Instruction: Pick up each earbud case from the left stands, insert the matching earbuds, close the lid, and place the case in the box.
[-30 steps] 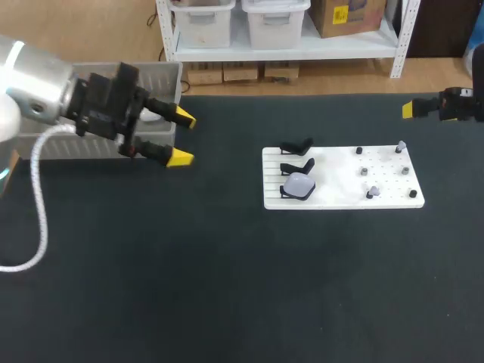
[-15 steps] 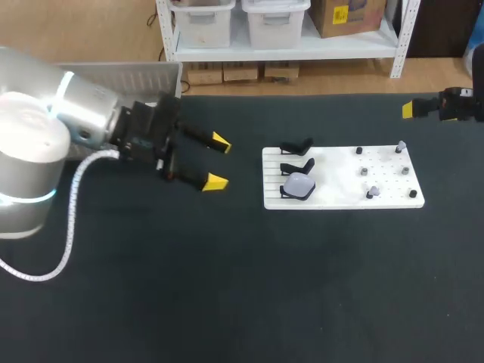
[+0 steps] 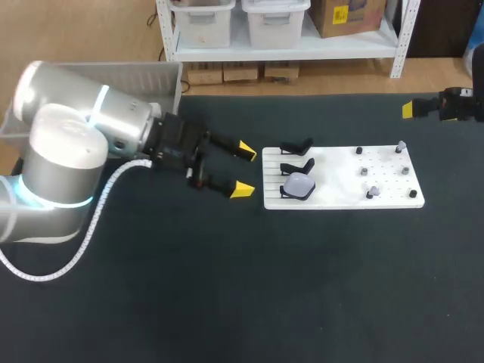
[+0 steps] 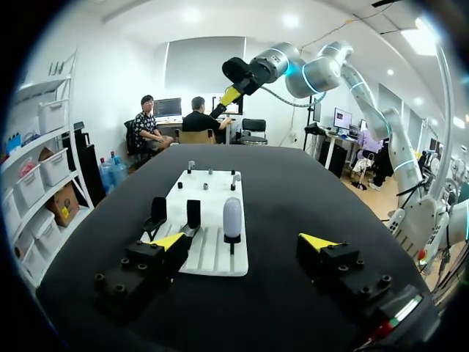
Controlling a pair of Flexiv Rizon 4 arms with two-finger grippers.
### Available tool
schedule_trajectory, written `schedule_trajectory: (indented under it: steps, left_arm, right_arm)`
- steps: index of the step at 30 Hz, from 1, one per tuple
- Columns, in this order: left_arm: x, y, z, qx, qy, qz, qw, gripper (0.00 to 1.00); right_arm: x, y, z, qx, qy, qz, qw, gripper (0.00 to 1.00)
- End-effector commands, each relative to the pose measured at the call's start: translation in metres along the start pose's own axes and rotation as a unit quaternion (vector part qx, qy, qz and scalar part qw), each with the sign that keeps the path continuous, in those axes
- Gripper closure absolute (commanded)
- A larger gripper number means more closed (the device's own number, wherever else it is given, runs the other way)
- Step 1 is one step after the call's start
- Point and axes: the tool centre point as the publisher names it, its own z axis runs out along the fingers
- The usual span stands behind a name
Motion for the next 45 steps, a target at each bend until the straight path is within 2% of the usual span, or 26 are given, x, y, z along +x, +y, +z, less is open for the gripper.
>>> schedule_trajectory:
  steps: [1, 7, 14, 16, 17, 20, 22, 25, 29, 34, 37, 41, 44, 45]
  left_arm:
    - [0.003, 0.012, 0.018, 0.012, -0.004, -0.001, 1.000, 0.05]
    - [0.004, 0.014, 0.040, 0.027, -0.004, 0.002, 1.000, 0.13]
    - [0.007, 0.015, 0.056, 0.033, -0.004, 0.001, 0.999, 0.15]
    - [0.007, 0.016, 0.057, 0.033, -0.004, 0.000, 0.999, 0.17]
    - [0.008, 0.017, 0.058, 0.032, -0.004, 0.000, 0.999, 0.25]
    - [0.009, 0.018, 0.059, 0.028, -0.004, -0.001, 1.000, 0.31]
    - [0.009, 0.018, 0.059, 0.027, -0.005, -0.002, 1.000, 0.30]
    - [0.008, 0.018, 0.060, 0.027, -0.007, 0.000, 1.000, 0.35]
    - [0.007, 0.017, 0.062, 0.030, -0.010, 0.001, 1.000, 0.31]
    - [0.007, 0.015, 0.063, 0.034, -0.012, 0.000, 0.999, 0.34]
    - [0.007, 0.014, 0.065, 0.036, -0.013, 0.000, 0.999, 0.40]
    - [0.007, 0.014, 0.067, 0.039, -0.014, -0.001, 0.999, 0.41]
    - [0.006, 0.014, 0.069, 0.041, -0.014, -0.001, 0.999, 0.47]
    - [0.006, 0.014, 0.069, 0.041, -0.014, 0.000, 0.999, 0.45]
  right_arm:
    - [0.000, -0.001, 0.000, -0.001, 0.000, 0.000, 1.000, 0.00]
    - [0.000, -0.001, 0.000, -0.001, 0.000, 0.000, 1.000, 0.00]
    - [0.000, -0.001, 0.000, -0.001, 0.000, 0.000, 1.000, 0.00]
    - [0.000, -0.001, 0.000, -0.001, 0.000, 0.000, 1.000, 0.00]
    - [0.000, -0.001, 0.000, -0.001, 0.000, 0.000, 1.000, 0.00]
    - [0.000, -0.001, 0.000, -0.001, 0.000, 0.000, 1.000, 0.00]
    - [0.000, -0.001, 0.000, -0.001, 0.000, 0.000, 1.000, 0.00]
    - [0.000, -0.001, 0.000, -0.001, 0.000, 0.000, 1.000, 0.00]
    - [0.000, -0.001, 0.000, -0.001, 0.000, 0.000, 1.000, 0.00]
    - [0.000, -0.001, 0.000, -0.001, 0.000, 0.000, 1.000, 0.00]
    - [0.000, -0.001, 0.000, -0.001, 0.000, 0.000, 1.000, 0.00]
    - [0.000, -0.001, 0.000, -0.001, 0.000, 0.000, 1.000, 0.00]
    - [0.000, -0.001, 0.000, -0.001, 0.000, 0.000, 1.000, 0.00]
    - [0.000, -0.001, 0.000, -0.001, 0.000, 0.000, 1.000, 0.00]
